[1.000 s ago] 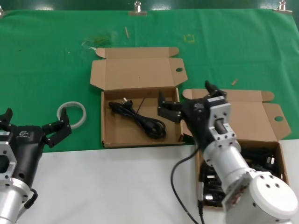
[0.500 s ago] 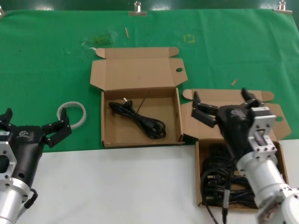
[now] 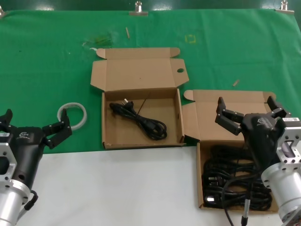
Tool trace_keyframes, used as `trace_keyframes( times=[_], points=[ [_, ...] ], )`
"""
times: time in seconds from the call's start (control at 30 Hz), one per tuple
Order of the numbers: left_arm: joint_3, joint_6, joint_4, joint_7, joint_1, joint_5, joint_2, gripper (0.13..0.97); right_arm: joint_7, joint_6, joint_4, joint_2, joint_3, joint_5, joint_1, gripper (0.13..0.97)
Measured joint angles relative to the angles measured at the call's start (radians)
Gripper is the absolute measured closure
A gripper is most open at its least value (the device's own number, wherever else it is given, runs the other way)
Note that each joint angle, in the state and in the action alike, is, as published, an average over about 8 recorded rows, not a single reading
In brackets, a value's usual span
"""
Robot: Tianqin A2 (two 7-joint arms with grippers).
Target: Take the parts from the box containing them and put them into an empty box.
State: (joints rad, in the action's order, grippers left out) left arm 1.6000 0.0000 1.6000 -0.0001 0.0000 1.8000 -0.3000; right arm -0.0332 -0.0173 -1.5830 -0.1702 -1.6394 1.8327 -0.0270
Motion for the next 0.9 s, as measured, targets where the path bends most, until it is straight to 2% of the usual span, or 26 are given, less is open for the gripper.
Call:
trace_keyframes(
  times=[0.9],
  points=[
    [0.000, 0.000, 0.000, 0.000, 0.000, 0.000, 0.000, 0.132, 0.001, 0.000, 0.000, 0.000, 0.001, -0.001, 0.001, 0.129]
  ],
)
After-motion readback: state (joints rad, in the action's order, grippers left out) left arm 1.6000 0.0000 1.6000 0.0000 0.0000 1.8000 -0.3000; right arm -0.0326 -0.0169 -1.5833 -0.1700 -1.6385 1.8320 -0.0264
